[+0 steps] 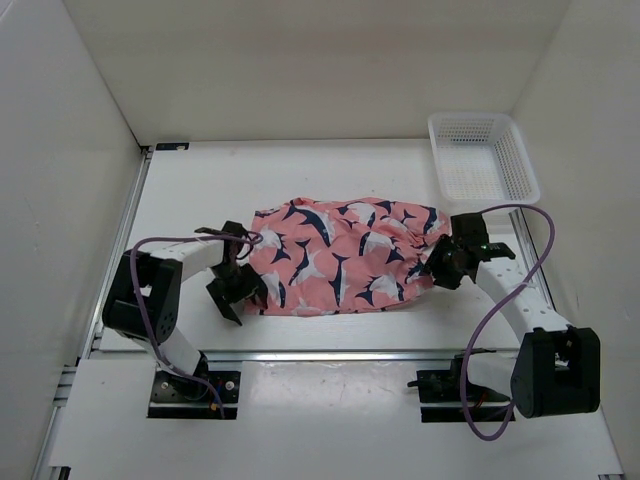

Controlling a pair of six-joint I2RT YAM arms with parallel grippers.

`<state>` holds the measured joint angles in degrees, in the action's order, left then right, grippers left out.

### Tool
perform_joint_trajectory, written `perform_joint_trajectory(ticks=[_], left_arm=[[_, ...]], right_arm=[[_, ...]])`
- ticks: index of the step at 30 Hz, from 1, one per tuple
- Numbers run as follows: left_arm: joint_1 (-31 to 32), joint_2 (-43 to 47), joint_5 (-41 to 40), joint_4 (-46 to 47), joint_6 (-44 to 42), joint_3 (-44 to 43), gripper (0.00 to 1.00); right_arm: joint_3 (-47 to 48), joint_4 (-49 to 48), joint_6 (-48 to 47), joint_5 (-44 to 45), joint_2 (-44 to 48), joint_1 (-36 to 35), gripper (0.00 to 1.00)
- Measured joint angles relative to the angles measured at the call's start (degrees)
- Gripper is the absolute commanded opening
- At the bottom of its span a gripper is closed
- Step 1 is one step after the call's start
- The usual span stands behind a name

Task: Fold and stack the shorts
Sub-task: Flatten the shorts out

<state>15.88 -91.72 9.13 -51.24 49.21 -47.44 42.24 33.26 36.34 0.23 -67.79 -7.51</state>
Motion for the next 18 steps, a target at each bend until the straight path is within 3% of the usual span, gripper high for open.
perform_joint_trajectory(ticks=[1, 2, 3, 4, 8, 11, 17, 18], left_arm=[[0.5, -0.9, 0.5, -0.2, 0.4, -0.6, 0.72], [0.9, -1.4, 0.8, -0.3, 0.9, -1.0, 0.57], [1.3, -1.7, 1.1, -0.3, 1.3, -1.3, 0.25], [1.7, -1.8, 1.3, 0.1, 1.5, -1.4, 0.11], [2.4, -1.8, 1.4, 2.2, 1.7, -1.8, 0.11], [2.8, -1.5, 1.4, 3.5, 1.9, -1.8, 0.11], [3.4, -1.3, 1.2, 4.5, 1.9, -1.8, 0.11], [3.4, -1.2, 1.1, 4.7, 1.9, -1.9, 0.11]], right_arm=[[0.0, 0.0, -0.1, 0.0, 0.0, 0.0, 0.65], [0.0, 0.0, 0.0, 0.0, 0.0, 0.0, 0.83], [0.0, 0.0, 0.1, -0.1, 0.0, 0.0, 0.9], [0.0, 0.0, -0.1, -0.3, 0.2, 0.1, 0.95], [-0.9, -0.2, 0.3, -1.7, 2.1, 1.9, 0.97], [-4.1, -0.3, 1.8, -3.1, 4.9, 3.2, 0.92], [-13.2, -3.1, 5.8, -6.7, 8.3, 3.4, 0.75], [-14.4, -4.3, 6.2, -7.0, 8.5, 3.4, 0.69]])
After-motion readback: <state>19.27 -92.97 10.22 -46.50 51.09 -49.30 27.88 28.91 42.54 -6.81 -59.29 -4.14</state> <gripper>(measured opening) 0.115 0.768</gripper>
